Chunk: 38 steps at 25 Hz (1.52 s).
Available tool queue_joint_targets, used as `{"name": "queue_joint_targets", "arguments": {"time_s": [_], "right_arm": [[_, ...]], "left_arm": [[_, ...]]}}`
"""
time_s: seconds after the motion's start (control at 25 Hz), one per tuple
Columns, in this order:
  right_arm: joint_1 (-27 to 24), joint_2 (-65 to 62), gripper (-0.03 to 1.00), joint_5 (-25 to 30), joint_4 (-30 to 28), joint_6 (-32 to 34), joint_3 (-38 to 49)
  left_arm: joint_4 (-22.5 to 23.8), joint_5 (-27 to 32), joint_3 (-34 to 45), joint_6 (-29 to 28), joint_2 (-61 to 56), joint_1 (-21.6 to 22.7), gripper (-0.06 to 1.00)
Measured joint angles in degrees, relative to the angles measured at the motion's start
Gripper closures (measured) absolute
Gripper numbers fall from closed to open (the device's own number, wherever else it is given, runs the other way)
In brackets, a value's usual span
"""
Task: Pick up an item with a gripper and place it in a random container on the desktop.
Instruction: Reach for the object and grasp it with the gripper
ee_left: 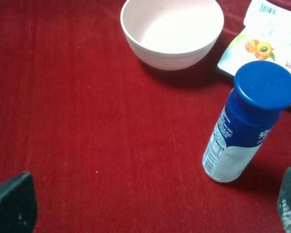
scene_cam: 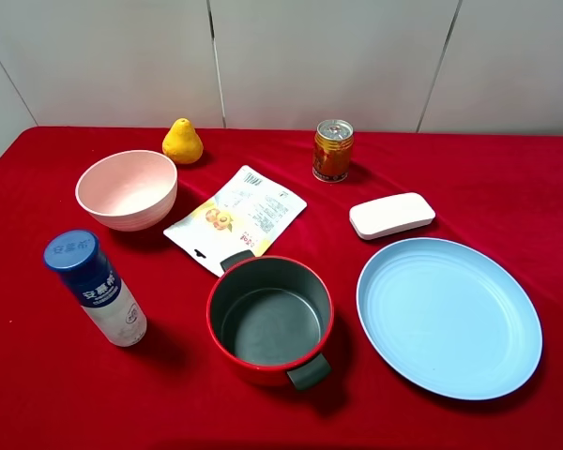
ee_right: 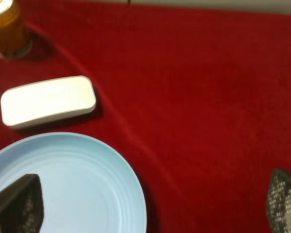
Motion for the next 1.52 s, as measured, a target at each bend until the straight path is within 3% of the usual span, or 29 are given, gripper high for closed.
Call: {"name": "queue_joint_targets", "arguments": {"time_s": [0.44, 0.84, 1.04, 1.52], "right_arm": [[0.0, 20.9, 0.28, -2.1, 5.0, -18.2, -8.7], [7.6, 32.4, 0.28, -3.6, 4.4, -23.7, -14.0], [8.5, 38.4, 0.28, -3.8, 4.9, -27.4, -17.4], [8.5, 57.3, 0.28, -3.0, 12.0, -48.2, -28.5]], "left_arm": [[0.0, 0.0, 0.0, 0.0, 0.0, 0.0, -0.05], [0.0, 0.0, 0.0, 0.0, 0.0, 0.0, -0.05], [0.0, 0.0, 0.0, 0.0, 0.0, 0.0, -0.05], [0.0, 0.0, 0.0, 0.0, 0.0, 0.0, -0.05]]}}
